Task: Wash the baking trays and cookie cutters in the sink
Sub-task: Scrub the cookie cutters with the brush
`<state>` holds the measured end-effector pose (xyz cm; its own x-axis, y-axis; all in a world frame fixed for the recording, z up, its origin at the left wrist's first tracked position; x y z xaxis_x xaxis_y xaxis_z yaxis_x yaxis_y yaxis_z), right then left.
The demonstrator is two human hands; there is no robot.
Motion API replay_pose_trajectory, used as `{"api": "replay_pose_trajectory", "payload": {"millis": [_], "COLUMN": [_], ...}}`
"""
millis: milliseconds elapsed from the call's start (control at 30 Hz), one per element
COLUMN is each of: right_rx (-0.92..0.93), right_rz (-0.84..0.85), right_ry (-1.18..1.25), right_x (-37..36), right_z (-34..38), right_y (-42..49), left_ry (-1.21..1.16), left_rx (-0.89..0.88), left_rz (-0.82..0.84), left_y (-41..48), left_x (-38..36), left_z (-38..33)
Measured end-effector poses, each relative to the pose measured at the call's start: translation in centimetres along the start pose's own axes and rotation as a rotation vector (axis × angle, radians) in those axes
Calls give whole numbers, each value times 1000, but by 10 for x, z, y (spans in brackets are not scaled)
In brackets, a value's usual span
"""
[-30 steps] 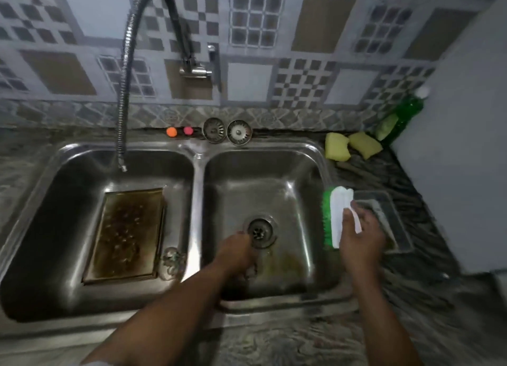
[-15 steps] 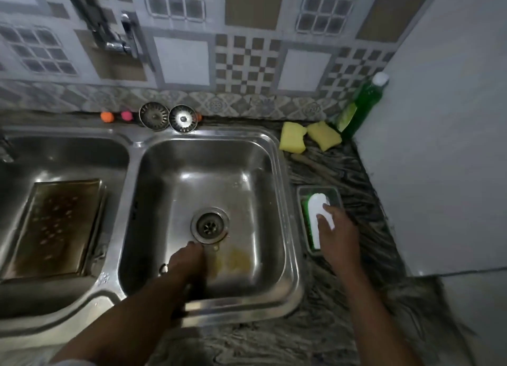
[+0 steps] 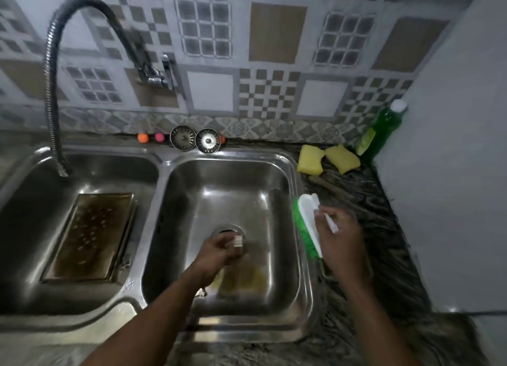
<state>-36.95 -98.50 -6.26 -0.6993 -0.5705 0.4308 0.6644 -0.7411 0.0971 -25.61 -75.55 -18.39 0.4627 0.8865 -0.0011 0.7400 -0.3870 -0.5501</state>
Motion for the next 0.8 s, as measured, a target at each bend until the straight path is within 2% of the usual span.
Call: {"api": "replay_pose_trajectory", "payload": {"millis": [133,233,300,467,533,567,667,800], "right_rx": [52,2,-34,-164,-213,-181,-10,14], "right_rz": [207,171,121,-43,-42,-20,71,76], "right_ry": [41,108,125,138,163,167,114,100], "right_x": [-49,-76,-90,-124,-135,-140,-145,-142], "right_z": [14,26,37,61,68,71,74,77], "right_y": [-17,-35,-47,-61,-67,-71,-82,-87], "left_ry": [-303,-484,-462,-296,-292,-325,-455,-623], "left_rx": [-2,-1,-26,-146,-146,-125,-15,132], "left_rz": [200,359,358,142,85,84,204,432], "left_y": [-16,-26,-29,-39,-41,-42,-44,-53], "left_x": [-4,7,20,34,45,51,65,73], "left_z": [-35,-54,-57,-50,-50,-51,-58,-66]}}
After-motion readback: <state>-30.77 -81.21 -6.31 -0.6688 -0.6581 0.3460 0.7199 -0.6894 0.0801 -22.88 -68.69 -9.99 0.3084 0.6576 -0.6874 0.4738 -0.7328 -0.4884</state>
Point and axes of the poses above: each hand's wrist, its own y-axis towards the middle knuckle, its own x-axis out of the back of the hand, z = x × y, the point moved 1 cm from there along y, towards the middle knuckle, and after that the axes turned 7 degrees about y, right-handed, at the moved point
